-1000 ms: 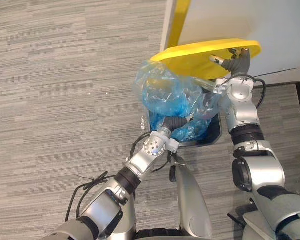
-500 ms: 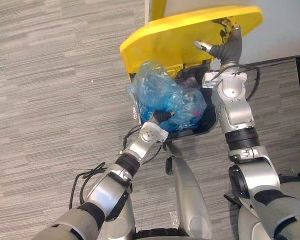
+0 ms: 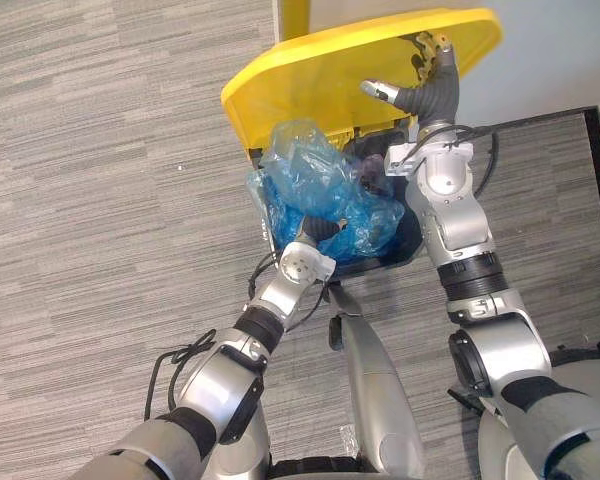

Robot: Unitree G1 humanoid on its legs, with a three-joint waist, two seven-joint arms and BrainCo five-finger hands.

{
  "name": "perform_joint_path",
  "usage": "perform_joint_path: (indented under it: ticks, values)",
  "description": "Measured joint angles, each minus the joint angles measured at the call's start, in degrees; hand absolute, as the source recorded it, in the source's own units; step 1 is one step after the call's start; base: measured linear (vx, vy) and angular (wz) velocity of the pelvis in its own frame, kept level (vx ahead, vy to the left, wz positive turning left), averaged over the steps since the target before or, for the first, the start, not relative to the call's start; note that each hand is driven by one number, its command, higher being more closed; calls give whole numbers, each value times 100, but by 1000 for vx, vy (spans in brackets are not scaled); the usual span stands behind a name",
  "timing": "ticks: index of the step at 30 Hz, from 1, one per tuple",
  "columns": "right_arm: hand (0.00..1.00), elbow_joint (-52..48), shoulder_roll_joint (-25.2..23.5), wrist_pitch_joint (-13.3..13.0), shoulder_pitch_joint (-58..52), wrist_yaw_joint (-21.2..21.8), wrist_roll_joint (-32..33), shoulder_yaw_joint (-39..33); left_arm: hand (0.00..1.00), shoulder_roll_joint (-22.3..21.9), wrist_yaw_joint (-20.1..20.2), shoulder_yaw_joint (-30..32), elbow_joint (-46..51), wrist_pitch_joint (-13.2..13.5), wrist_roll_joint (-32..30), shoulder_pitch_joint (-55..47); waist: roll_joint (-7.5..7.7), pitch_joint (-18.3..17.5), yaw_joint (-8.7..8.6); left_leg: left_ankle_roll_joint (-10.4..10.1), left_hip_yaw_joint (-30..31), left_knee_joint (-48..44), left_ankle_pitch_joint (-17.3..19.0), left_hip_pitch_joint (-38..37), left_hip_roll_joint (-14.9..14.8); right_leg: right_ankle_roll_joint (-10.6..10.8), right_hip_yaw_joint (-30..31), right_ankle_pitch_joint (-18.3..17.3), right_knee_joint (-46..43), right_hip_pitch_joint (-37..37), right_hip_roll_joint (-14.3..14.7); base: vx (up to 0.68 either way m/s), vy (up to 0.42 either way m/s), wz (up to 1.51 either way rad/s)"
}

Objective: Gather rubbish on tea table into small bin, then transfer packed bag to large trash can.

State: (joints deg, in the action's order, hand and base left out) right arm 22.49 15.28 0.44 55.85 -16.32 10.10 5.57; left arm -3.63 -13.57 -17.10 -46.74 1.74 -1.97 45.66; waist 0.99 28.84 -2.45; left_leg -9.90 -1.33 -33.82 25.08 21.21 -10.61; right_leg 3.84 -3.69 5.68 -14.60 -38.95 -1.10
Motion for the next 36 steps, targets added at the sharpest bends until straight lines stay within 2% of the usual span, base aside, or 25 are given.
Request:
perform_joint_path:
  ticks: [8,12,18,21,24,27,30,31,32,33,34,35,36]
  values:
    - [0,368,-59,30,-30,132,-110,22,0,68,3,19,124,13,269,-409,19,-17,70,-47,34,393,-215,-375,44,-11,-48,-60,44,263,-34,19,-53,5]
    - [0,880,-36,-18,-165,314,-345,9,0,353,50,19,516,69,681,-975,21,-134,152,-40,166,697,-381,-592,90,-22,-150,-85,84,440,-99,13,-71,16]
    - [0,1490,8,-38,-788,527,-568,-70,0,866,291,129,1047,208,869,-2035,8,-154,300,45,378,895,-462,-954,177,-12,-310,-120,118,862,-222,-15,-32,20]
    - [0,1508,9,-38,-1437,649,-724,-92,0,1106,502,608,1186,258,1015,-3038,-20,-369,349,68,457,903,-476,-982,246,3,-351,-114,143,943,-303,-5,1,11]
    - [0,1545,11,-37,-1919,695,-794,-124,0,1225,623,911,1055,261,1122,-3688,-48,-416,399,89,541,910,-487,-1234,249,24,-413,-130,190,1249,-321,14,18,8]
    - [0,1544,-119,-45,-2559,771,-887,-328,0,1122,779,1397,349,247,1120,-4095,-54,-586,489,106,517,912,-478,-1433,359,56,-373,-136,193,1442,-410,-32,48,-2]
    - [0,1483,-479,-57,-3252,899,-1040,-322,0,942,845,1925,-302,129,1105,-4396,-25,-681,559,179,327,917,-441,-1720,464,92,-224,-148,123,1584,-475,-73,79,-25]
    - [0,1439,-688,-73,-3620,944,-1092,-321,0,905,850,2072,-464,45,1126,-4503,-4,-693,556,193,285,923,-434,-1862,497,139,-211,-232,25,1653,-505,-72,46,-14]
    - [0,1438,-882,-90,-4023,982,-1204,-338,0,865,845,2214,-474,0,1147,-4511,37,-711,536,191,300,949,-554,-1958,530,411,-294,-428,50,1746,-579,-91,37,-7]
    - [0,1436,-939,-91,-4178,1009,-1233,-337,0,821,834,2265,-483,0,1113,-4538,2,-740,534,188,282,1015,-600,-1969,468,770,-403,-702,3,1750,-601,-64,-21,3]
    - [0,1443,-1068,-92,-4428,1043,-1244,-365,0,730,806,2291,-517,3,1083,-4530,-55,-777,510,178,249,1157,-736,-1994,346,559,-510,-828,-818,1533,-698,-75,-35,6]
    - [0,1460,-1251,-90,-4719,1074,-1248,-433,0,737,790,2360,-537,2,978,-4533,38,-835,501,156,265,1273,-810,-2056,369,190,-404,-946,-2222,1245,-808,-73,-126,14]
    - [0,1675,-1592,-128,-5276,1127,-1262,-719,0,738,736,2599,-576,-39,929,-4536,219,-1039,480,107,335,1354,-850,-2124,384,139,-171,-1393,-3972,1290,-878,-48,-142,16]
